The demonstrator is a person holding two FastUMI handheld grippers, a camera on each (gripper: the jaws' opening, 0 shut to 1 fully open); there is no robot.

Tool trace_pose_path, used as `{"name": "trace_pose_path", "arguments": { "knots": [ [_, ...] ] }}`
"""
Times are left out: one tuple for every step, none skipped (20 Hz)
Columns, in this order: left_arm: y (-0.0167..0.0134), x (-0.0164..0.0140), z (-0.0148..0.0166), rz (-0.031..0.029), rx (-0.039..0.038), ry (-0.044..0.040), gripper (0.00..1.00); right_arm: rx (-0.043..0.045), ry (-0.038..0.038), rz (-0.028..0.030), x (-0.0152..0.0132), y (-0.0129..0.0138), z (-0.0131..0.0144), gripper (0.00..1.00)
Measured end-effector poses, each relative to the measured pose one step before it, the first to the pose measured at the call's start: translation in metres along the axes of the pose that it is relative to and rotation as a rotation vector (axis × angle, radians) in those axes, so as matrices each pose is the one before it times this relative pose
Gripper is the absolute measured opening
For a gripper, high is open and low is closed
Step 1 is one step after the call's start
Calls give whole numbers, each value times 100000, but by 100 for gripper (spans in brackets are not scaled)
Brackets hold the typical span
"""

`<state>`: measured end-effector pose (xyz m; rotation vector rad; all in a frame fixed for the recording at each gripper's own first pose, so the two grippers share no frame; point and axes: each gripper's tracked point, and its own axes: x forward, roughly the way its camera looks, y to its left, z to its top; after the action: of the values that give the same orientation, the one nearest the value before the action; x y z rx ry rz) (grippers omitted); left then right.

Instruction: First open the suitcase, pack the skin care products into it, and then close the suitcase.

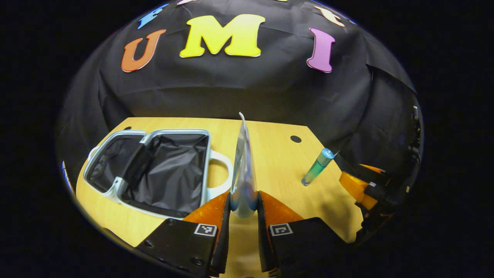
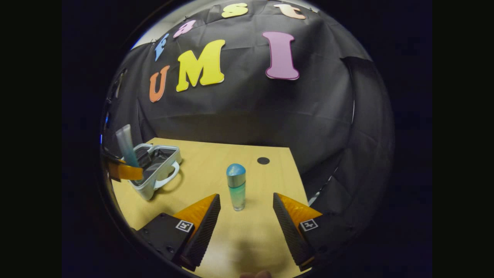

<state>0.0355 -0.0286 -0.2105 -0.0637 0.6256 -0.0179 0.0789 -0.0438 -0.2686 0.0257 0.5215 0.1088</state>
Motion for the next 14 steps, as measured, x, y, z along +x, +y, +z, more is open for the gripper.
{"name": "trace_pose_path", "arguments": {
  "knots": [
    [906, -935, -69, 2147, -2264, -165, 35, 1898, 1455, -363, 1062, 260, -351, 81],
    [1179, -696, -46, 2847, -694, -298, 35, 3545, 336, -317, 1275, 413, 5, 81],
    [1530, -499, -167, 3806, -85, 60, 35, 3509, 351, 586, 1076, 733, -74, 82],
    [1333, -822, -288, 2786, -1505, 591, 35, 1244, 1116, -209, 1002, 573, -302, 82],
    [1084, -798, -116, 2471, -1796, 35, 35, -932, 1382, -745, 850, 257, -465, 81],
    [1215, -438, -94, 2521, -1409, 58, 35, -732, 646, -465, 679, 50, -374, 82],
    [1206, -596, -21, 2442, -708, -26, 35, -86, 512, -711, 726, -37, -71, 81],
    [1172, -555, -118, 2179, -465, -61, 36, 102, 802, -2032, 888, -367, -179, 81],
    [1058, -423, -36, 1670, -449, -89, 35, 1191, 1211, -1388, 712, -428, -369, 77],
    [886, -267, 136, 1351, -277, 44, 35, 1406, 1174, -1030, 634, -197, -227, 74],
    [956, -115, 35, 1483, -54, -73, 35, 657, 742, -990, 523, -319, -176, 72],
    [920, -96, 47, 1130, -164, -245, 35, 611, 1017, -658, 401, -268, -220, 66],
    [830, -26, 177, 1092, -191, -197, 35, 787, 1104, -137, 314, -10, -146, 59],
    [789, 69, 205, 292, -473, -53, 35, 471, 422, 388, 337, 129, 36, 59]
  ]
}}
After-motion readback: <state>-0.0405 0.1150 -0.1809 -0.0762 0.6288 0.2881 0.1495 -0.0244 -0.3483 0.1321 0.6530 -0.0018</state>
